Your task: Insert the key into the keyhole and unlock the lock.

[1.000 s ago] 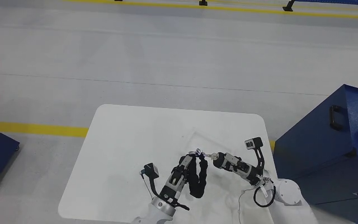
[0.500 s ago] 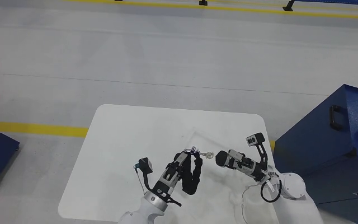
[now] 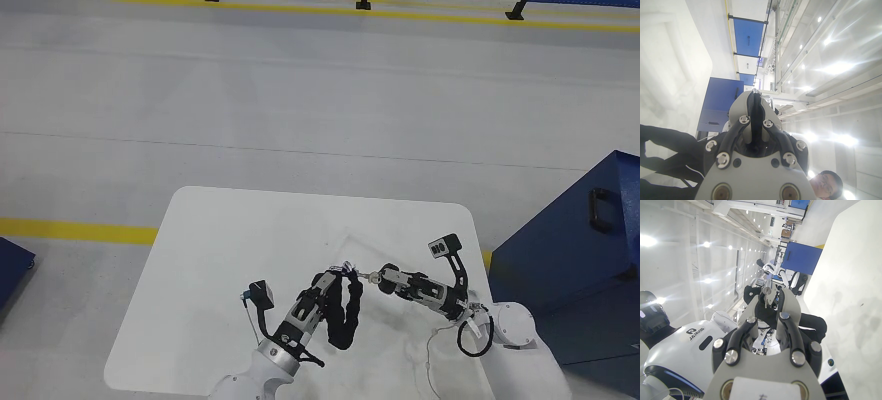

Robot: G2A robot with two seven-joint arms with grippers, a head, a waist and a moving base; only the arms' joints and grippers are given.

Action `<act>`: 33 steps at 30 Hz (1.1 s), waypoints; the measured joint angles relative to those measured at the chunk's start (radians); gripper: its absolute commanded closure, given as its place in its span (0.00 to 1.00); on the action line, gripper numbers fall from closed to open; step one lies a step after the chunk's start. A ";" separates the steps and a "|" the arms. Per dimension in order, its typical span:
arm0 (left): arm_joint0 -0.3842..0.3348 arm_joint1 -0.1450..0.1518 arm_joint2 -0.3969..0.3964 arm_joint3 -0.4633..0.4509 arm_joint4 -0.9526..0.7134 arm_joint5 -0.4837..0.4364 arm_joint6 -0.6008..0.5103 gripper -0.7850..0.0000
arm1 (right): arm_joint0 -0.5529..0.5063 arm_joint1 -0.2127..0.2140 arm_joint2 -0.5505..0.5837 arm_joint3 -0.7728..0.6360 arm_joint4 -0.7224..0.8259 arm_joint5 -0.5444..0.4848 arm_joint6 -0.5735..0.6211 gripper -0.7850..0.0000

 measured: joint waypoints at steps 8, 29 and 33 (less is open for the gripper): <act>-0.003 0.004 -0.001 -0.003 0.001 0.011 -0.003 1.00 | 0.014 0.004 -0.018 0.003 0.018 0.004 0.023 0.91; 0.006 0.014 -0.005 -0.024 -0.004 0.024 -0.006 1.00 | 0.011 0.016 -0.034 -0.011 0.024 -0.003 0.027 0.76; 0.006 0.015 -0.004 -0.024 -0.006 0.023 -0.003 1.00 | 0.010 0.018 -0.037 -0.009 0.044 0.009 0.029 0.81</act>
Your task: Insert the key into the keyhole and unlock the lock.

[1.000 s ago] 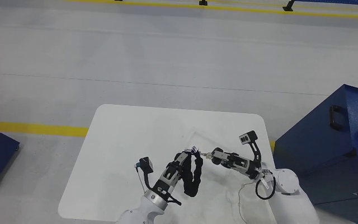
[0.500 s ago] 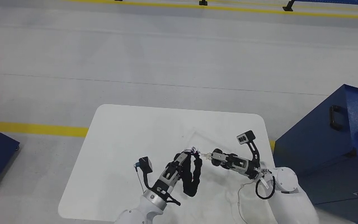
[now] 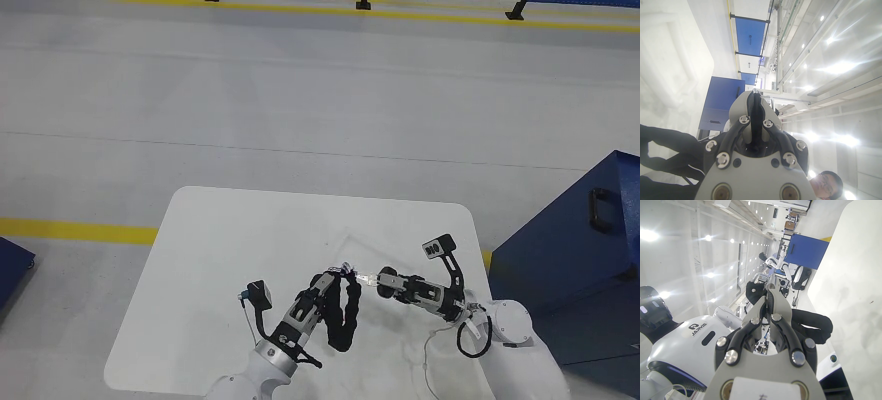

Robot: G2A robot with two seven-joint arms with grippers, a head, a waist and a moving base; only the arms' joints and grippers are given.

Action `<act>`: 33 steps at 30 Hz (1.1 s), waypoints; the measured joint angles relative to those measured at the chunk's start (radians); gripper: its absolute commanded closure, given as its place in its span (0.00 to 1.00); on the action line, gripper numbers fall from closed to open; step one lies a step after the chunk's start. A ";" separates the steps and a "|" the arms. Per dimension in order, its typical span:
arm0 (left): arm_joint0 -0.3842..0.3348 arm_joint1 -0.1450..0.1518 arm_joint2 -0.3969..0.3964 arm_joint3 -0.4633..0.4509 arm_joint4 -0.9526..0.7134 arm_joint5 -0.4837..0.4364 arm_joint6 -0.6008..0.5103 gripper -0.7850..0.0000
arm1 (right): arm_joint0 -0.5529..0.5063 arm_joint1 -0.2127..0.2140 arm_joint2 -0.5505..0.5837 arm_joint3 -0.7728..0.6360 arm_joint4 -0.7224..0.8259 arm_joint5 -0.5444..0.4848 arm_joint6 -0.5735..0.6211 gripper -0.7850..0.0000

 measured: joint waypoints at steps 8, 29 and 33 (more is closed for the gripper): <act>-0.001 0.003 0.002 -0.001 -0.003 0.002 0.003 1.00 | 0.005 0.003 -0.009 0.006 0.018 0.009 0.008 0.89; -0.007 0.010 0.006 -0.008 0.003 0.017 0.009 1.00 | 0.007 0.016 -0.013 -0.039 -0.116 -0.078 -0.050 1.00; -0.005 0.011 0.012 -0.009 0.021 0.019 0.013 1.00 | 0.000 0.020 -0.008 -0.058 -0.153 -0.097 -0.068 1.00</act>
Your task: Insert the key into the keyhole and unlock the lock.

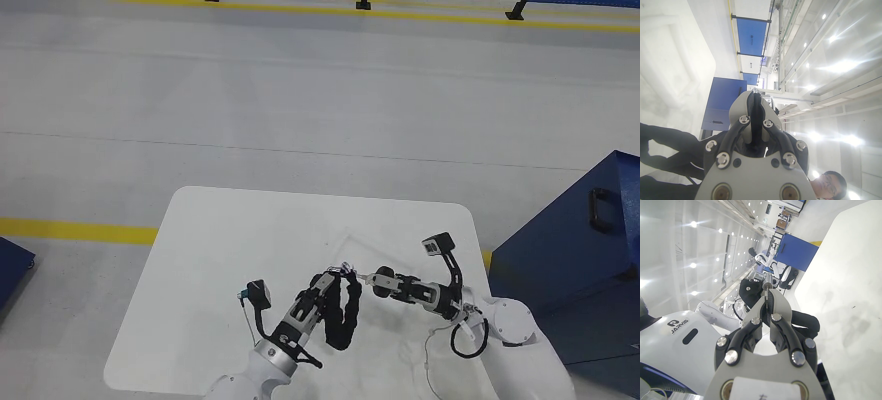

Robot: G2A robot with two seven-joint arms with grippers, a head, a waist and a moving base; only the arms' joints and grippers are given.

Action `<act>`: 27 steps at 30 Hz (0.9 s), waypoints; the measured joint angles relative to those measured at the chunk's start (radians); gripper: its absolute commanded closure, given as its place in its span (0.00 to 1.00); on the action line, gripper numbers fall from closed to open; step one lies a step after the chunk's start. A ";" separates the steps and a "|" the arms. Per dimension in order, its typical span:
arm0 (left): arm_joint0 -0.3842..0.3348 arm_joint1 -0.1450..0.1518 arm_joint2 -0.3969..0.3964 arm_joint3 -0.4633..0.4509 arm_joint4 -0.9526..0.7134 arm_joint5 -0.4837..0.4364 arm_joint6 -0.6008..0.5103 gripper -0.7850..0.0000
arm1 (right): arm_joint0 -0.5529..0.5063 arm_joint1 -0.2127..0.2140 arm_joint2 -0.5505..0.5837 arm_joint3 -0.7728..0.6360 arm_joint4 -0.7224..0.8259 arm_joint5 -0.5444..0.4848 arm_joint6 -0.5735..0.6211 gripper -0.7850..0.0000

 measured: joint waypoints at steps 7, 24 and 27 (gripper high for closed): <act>-0.001 0.001 0.010 -0.003 0.002 0.009 0.007 1.00 | -0.014 0.007 0.007 -0.038 -0.098 -0.048 -0.046 1.00; -0.002 0.001 0.017 -0.007 -0.034 0.032 0.030 1.00 | -0.035 0.021 0.011 -0.080 -0.234 -0.136 -0.135 1.00; -0.004 0.001 0.018 -0.005 -0.043 0.036 0.031 1.00 | -0.038 0.023 0.011 -0.089 -0.266 -0.151 -0.154 1.00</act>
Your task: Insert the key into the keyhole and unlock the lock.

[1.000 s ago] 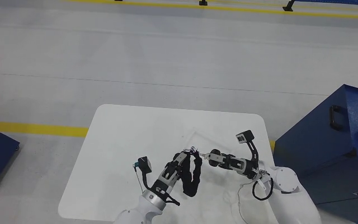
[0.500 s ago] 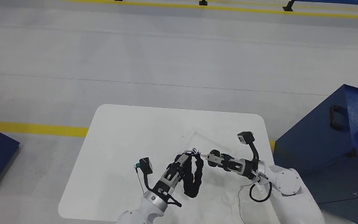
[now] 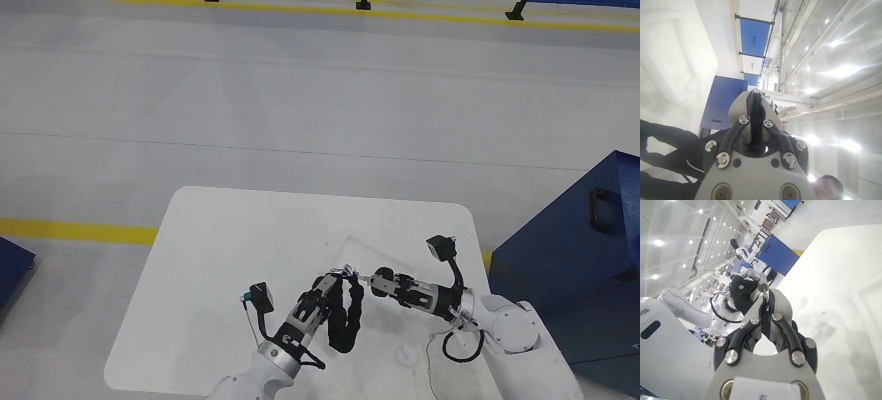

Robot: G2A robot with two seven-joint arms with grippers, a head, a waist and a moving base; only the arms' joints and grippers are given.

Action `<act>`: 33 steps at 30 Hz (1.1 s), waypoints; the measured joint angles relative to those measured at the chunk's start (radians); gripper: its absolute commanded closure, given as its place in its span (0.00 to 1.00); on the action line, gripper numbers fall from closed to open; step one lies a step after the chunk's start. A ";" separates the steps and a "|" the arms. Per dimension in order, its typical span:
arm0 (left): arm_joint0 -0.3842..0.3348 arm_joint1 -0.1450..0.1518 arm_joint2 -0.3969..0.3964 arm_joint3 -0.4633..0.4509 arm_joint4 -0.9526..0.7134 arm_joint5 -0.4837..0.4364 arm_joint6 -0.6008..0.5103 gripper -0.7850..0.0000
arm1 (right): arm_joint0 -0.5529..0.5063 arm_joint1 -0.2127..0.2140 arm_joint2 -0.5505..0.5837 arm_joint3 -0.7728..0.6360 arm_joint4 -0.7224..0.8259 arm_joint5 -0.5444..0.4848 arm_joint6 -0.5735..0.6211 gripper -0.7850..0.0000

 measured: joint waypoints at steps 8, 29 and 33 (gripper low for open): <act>-0.005 0.001 0.000 0.005 -0.006 0.003 0.006 1.00 | -0.007 0.006 -0.003 -0.018 -0.074 -0.024 -0.049 1.00; -0.013 0.002 0.002 0.007 -0.039 0.010 0.016 1.00 | -0.004 0.022 -0.014 -0.022 -0.136 -0.085 -0.114 1.00; -0.014 0.002 0.003 0.009 -0.041 0.012 0.018 1.00 | -0.003 0.025 -0.016 -0.023 -0.149 -0.102 -0.124 1.00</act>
